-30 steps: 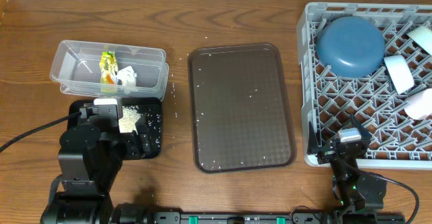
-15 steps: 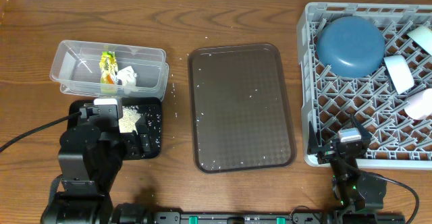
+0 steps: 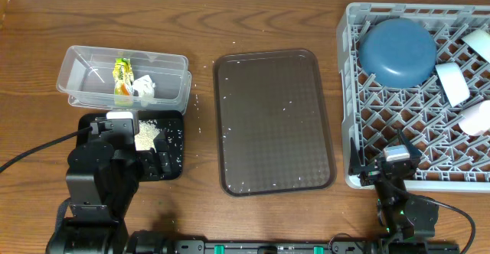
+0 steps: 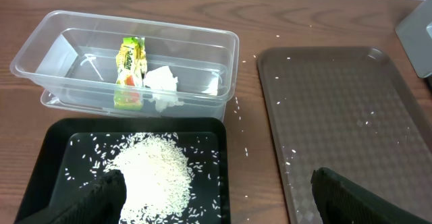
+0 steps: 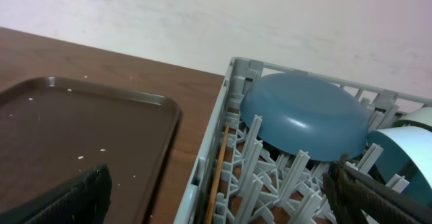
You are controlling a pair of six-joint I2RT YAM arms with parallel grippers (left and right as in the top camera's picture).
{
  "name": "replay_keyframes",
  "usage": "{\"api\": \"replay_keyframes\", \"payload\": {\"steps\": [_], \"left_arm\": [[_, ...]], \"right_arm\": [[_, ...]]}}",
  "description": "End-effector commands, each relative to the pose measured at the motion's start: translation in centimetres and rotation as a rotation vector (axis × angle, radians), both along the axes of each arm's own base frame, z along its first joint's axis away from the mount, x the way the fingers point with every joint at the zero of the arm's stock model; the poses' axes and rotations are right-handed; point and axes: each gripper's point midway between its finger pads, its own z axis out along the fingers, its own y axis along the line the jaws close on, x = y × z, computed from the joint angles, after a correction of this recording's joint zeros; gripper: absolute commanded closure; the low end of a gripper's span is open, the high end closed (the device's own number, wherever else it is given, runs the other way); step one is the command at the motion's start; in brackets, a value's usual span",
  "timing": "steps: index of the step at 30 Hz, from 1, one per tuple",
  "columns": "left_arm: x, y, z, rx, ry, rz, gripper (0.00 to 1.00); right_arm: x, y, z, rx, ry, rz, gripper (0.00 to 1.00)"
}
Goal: Sort waste into correct bins and load items into the dishwasher rack
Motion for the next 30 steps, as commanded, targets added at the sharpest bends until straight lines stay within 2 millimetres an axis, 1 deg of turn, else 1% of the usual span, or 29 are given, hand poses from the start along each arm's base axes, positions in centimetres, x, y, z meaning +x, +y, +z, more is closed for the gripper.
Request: {"api": "replay_keyframes", "payload": {"steps": [1,7,11,13,17,23,26,30], "left_arm": [[0.0,0.1,-0.1,0.013,0.001,-0.001,0.10],[0.0,0.1,-0.2,0.013,0.004,-0.001,0.10],[-1.1,0.2,-1.6,0.017,0.077,0.000,0.10],[-1.5,0.3,-1.8,0.022,0.087,0.000,0.11],[-1.6,1.0,-1.5,0.053,0.062,0.031,0.10],[-2.1,1.6,-1.8,0.100,0.003,0.032,0.10],[-1.9,1.6,-2.2,0.151,-0.048,0.000,0.10],[-1.5,1.8,-3.6,0.161,-0.113,0.011,0.11]], "right_arm": [[0.0,0.0,-0.1,-0.012,-0.001,-0.005,0.01],[0.0,0.0,-0.1,-0.012,-0.001,-0.005,0.01],[0.0,0.0,-0.1,-0.012,-0.001,-0.005,0.01],[0.0,0.0,-0.1,-0.012,-0.001,-0.005,0.01],[0.0,0.0,-0.1,-0.012,-0.001,-0.005,0.01],[0.0,0.0,-0.1,-0.011,-0.001,-0.005,0.01],[0.0,0.0,-0.1,-0.011,-0.001,-0.005,0.01],[0.0,0.0,-0.1,-0.012,-0.001,-0.005,0.01]]}}
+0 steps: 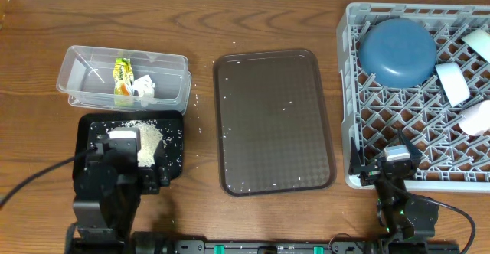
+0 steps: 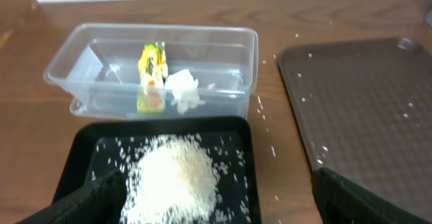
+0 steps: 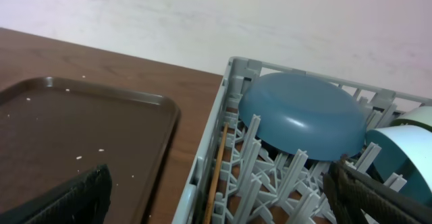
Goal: Sort waste into correct bins and load items into the dishwasher rack
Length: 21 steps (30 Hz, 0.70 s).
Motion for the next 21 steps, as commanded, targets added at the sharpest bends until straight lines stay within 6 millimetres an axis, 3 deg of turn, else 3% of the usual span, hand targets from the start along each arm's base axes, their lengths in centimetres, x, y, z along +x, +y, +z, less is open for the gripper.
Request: {"api": "replay_keyframes", "payload": {"steps": [1,16,21], "left_arm": [[0.2,0.7,-1.6,0.047,-0.038,0.017,0.10],[3.8,1.3,-5.8,0.002,-0.467,0.063,0.11],[3.9,2.0,-6.5,0.002,-0.486,0.098,0.11]], "right_arm": [[0.0,0.0,-0.1,-0.012,-0.001,-0.001,0.01],[0.0,0.0,-0.1,-0.012,-0.001,-0.001,0.01],[0.0,0.0,-0.1,-0.012,-0.001,-0.001,0.01]]}}
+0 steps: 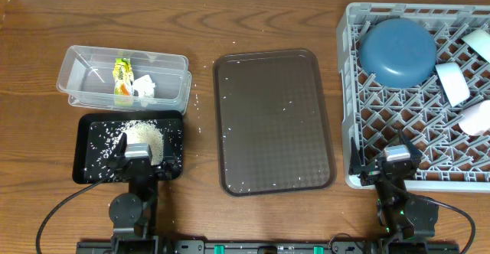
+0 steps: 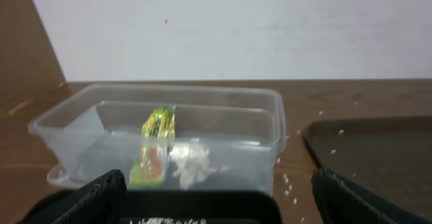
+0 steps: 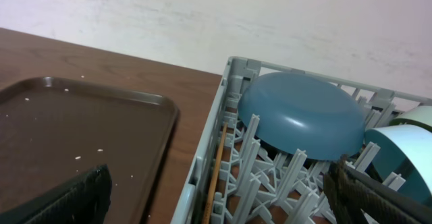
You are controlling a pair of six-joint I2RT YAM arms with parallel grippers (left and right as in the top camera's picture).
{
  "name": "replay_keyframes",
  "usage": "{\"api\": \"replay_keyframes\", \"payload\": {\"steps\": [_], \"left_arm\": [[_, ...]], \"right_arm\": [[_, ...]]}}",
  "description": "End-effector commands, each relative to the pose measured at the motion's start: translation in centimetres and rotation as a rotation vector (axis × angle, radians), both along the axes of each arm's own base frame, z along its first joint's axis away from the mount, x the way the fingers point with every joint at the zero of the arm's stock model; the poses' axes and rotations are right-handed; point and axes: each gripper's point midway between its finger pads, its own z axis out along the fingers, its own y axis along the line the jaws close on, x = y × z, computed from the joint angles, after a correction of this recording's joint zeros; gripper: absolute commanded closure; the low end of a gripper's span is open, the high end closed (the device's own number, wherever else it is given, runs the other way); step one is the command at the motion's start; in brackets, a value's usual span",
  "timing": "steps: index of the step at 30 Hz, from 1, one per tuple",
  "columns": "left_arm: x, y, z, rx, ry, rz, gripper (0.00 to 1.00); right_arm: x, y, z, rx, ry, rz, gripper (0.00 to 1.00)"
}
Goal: Sort waste into correct bins and load items into the dishwasher rack
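Observation:
A clear plastic bin [image 1: 122, 82] at the back left holds a green-yellow wrapper [image 2: 155, 146] and a crumpled white tissue [image 2: 192, 163]. In front of it a black tray [image 1: 92, 143] carries a heap of rice [image 1: 144, 135]. My left gripper [image 1: 138, 156] sits low at that tray's near edge, open and empty, facing the bin [image 2: 216, 183]. The grey dishwasher rack [image 1: 348, 93] on the right holds a blue bowl [image 1: 398, 49], white cups [image 1: 452, 82] and a wooden chopstick [image 3: 216, 177]. My right gripper [image 1: 398, 161] rests at the rack's front left corner, open and empty.
A brown serving tray [image 1: 274, 120] lies in the middle of the table, dotted with a few rice grains. Loose grains are scattered on the wood [image 1: 195, 97] between the bin and the brown tray. A pale wall stands behind the table.
My left arm has drawn back toward the table's front edge and sunk lower; its camera now looks level at the bin's wall rather than down onto the rice. The right arm is unchanged.
At first my left arm stood tall over the black tray's near half, open, looking down on the rice. Then it was lower and further back. Now it lies folded at the front edge. My right gripper stayed open by the rack throughout.

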Motion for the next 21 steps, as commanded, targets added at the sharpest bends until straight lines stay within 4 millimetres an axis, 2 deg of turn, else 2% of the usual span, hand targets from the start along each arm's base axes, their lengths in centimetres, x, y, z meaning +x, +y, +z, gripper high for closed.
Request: {"api": "replay_keyframes", "payload": {"steps": [1,4,7,21], "left_arm": [[-0.1,0.9,0.6,-0.011,-0.030,0.047,0.10],[-0.2,1.1,-0.3,-0.009,0.007,0.055,0.11],[-0.3,0.4,-2.4,-0.015,0.095,0.016,0.11],[-0.3,0.3,-2.5,-0.018,0.097,0.007,0.10]], "right_arm": [[0.0,0.1,-0.1,-0.011,-0.001,0.002,0.01],[0.0,0.1,-0.1,-0.011,-0.001,0.002,0.01],[0.0,0.1,-0.1,-0.011,-0.001,0.002,0.01],[0.0,0.1,-0.1,-0.011,-0.001,0.002,0.01]]}}
